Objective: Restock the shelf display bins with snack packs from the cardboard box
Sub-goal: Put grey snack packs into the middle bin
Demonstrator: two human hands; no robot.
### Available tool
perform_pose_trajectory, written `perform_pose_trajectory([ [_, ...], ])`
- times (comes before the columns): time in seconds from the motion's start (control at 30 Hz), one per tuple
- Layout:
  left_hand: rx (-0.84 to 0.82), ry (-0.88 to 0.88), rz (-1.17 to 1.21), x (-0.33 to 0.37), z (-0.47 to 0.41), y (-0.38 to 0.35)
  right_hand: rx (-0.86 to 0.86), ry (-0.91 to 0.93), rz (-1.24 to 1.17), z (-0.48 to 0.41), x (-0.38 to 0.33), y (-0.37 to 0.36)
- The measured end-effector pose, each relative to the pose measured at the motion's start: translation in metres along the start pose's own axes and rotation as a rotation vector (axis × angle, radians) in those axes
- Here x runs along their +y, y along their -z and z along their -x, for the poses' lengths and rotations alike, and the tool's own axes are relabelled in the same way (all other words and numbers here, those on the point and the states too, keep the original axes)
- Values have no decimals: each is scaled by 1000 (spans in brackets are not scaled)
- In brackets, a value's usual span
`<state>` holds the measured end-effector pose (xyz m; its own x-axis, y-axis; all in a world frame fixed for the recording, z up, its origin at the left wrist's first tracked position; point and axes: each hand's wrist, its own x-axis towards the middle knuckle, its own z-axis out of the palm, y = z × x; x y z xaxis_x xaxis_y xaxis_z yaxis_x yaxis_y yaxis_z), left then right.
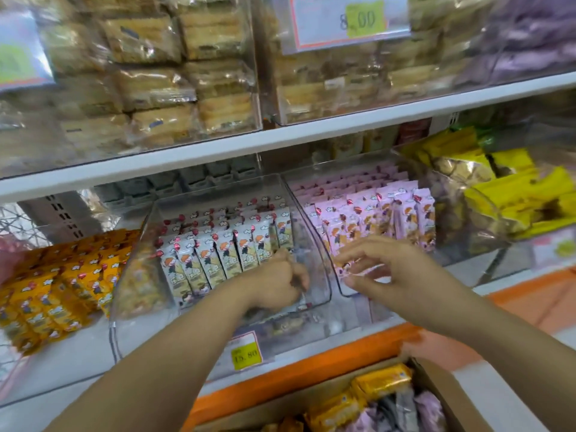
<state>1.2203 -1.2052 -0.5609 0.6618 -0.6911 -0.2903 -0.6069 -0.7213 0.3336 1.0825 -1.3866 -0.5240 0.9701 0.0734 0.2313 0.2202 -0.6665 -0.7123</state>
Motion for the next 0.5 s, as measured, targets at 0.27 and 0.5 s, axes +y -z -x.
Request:
perform_pose_trajectory([
  [0.27,236,14,392,-8,23,17,-91,-5,68,-14,-12,4],
  [0.5,344,149,742,-21,43,32,-117,-30,67,-23,-16,0],
])
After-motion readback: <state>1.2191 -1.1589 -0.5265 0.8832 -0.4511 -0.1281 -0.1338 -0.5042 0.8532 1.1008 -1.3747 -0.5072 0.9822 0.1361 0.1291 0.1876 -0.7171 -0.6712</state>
